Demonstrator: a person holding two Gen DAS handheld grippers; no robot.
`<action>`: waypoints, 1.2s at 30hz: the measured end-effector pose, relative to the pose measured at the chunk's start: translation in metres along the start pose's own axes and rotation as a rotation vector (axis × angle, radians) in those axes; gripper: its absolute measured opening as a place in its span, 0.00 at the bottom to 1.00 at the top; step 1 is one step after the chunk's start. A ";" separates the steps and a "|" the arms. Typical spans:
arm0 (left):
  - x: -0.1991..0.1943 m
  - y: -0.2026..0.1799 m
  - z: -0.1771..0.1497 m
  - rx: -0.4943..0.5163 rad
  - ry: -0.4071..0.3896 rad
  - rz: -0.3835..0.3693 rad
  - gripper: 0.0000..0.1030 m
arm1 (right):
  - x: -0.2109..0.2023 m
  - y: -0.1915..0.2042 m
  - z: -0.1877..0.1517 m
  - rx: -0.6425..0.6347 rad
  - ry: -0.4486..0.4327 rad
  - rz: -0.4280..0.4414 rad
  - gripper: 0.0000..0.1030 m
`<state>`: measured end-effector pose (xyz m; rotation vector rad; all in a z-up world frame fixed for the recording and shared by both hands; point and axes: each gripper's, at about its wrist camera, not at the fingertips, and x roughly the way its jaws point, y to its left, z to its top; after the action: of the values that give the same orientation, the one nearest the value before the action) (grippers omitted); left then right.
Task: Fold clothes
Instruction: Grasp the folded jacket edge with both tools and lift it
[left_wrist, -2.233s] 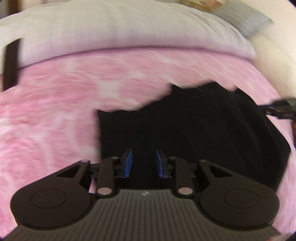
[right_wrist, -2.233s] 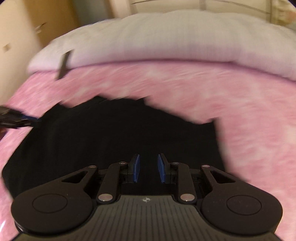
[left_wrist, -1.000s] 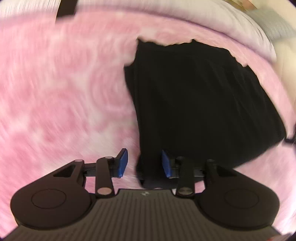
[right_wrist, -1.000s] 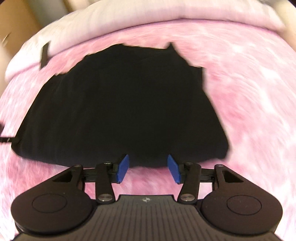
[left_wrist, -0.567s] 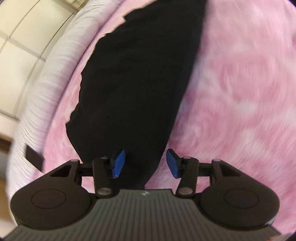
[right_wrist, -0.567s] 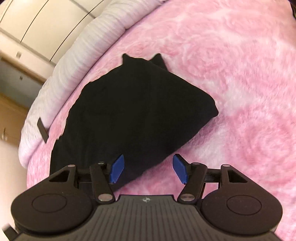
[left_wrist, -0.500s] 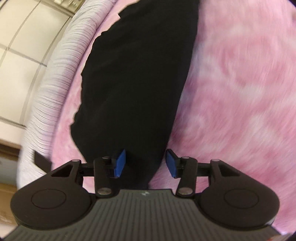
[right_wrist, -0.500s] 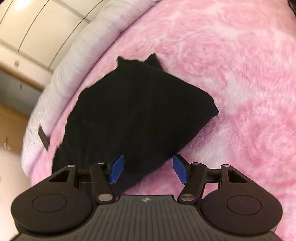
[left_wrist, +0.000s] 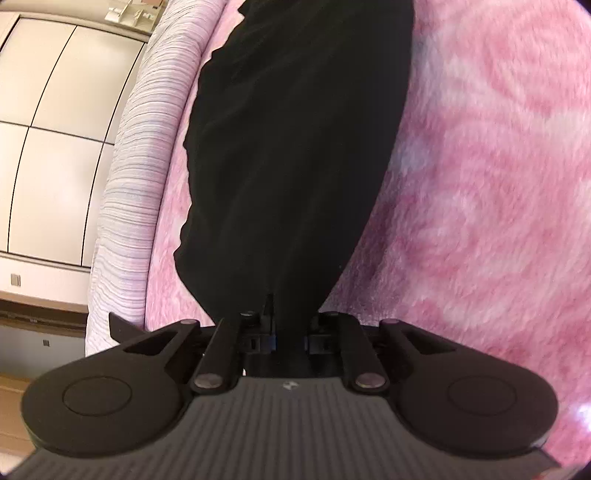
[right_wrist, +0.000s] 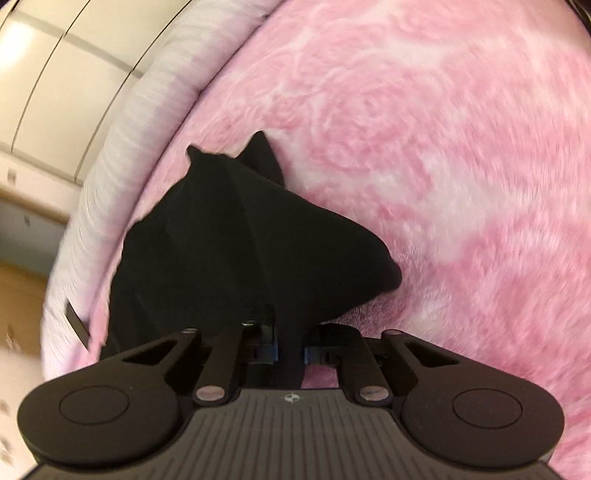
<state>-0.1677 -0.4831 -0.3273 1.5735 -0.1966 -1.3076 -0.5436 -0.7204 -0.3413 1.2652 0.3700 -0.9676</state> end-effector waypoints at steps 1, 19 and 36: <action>-0.004 0.001 0.000 0.002 0.001 -0.004 0.07 | -0.005 0.002 0.000 -0.014 0.001 -0.004 0.06; -0.165 -0.049 0.001 -0.086 0.044 -0.260 0.07 | -0.169 -0.065 -0.094 0.048 0.126 -0.140 0.07; -0.197 -0.017 -0.040 -0.188 -0.021 -0.575 0.37 | -0.212 -0.032 -0.129 0.087 0.071 -0.330 0.44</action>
<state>-0.2208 -0.3195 -0.2214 1.5069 0.3856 -1.7221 -0.6563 -0.5162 -0.2498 1.3445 0.6114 -1.2302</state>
